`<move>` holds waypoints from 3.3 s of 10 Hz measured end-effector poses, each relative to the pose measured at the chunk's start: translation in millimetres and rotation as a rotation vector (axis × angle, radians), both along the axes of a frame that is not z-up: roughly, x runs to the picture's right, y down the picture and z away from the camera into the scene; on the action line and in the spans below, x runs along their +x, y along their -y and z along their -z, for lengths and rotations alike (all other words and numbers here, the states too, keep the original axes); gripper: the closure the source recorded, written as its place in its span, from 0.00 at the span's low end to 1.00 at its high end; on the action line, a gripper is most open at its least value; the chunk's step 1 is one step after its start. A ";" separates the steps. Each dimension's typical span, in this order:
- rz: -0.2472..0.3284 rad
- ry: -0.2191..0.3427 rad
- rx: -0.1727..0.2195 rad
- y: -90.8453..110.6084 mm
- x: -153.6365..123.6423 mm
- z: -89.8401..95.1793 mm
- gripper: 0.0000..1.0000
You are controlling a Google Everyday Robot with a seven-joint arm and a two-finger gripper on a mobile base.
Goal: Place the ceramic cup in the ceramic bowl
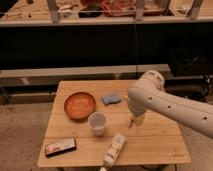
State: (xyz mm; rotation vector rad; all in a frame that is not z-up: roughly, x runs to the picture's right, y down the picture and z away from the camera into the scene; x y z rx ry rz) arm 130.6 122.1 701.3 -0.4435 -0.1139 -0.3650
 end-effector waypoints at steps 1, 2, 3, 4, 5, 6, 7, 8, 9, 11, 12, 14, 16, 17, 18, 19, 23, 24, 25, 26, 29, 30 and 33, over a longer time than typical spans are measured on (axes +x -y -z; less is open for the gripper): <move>0.010 0.008 0.002 -2.7 -3.0 -0.6 0.20; 0.034 0.029 0.009 -6.8 -12.9 -1.6 0.20; 0.051 0.043 0.011 -7.7 -18.4 -2.1 0.20; 0.065 0.051 0.013 -8.0 -19.7 -2.3 0.20; 0.088 0.067 0.017 -8.5 -24.0 -3.2 0.20; 0.118 0.089 0.021 -8.7 -32.3 -5.0 0.20; 0.139 0.107 0.023 -8.8 -39.2 -6.6 0.20; 0.151 0.119 0.023 -9.0 -44.2 -7.4 0.20; 0.170 0.135 0.024 -8.8 -50.1 -8.6 0.20; 0.200 0.164 0.022 -11.4 -55.4 -11.0 0.20; 0.228 0.198 0.017 -13.9 -67.2 -13.7 0.20; 0.244 0.224 0.012 -15.1 -69.9 -15.9 0.20; 0.271 0.261 0.006 -18.4 -75.1 -18.4 0.20; 0.290 0.280 0.006 -19.3 -80.0 -20.2 0.20; 0.298 0.292 0.004 -20.1 -81.9 -21.2 0.20; 0.313 0.306 0.004 -21.2 -82.7 -23.1 0.20; 0.366 0.362 0.002 -24.2 -89.0 -27.5 0.20; 0.382 0.379 0.002 -25.2 -90.9 -28.8 0.20; 0.399 0.398 0.001 -26.6 -91.4 -30.3 0.20; 0.415 0.415 0.000 -28.5 -92.0 -31.9 0.20; 0.452 0.452 -0.002 -32.9 -94.8 -35.9 0.20; 0.463 0.465 -0.003 -34.8 -95.8 -37.2 0.20; 0.497 0.503 -0.005 -39.3 -98.9 -41.0 0.20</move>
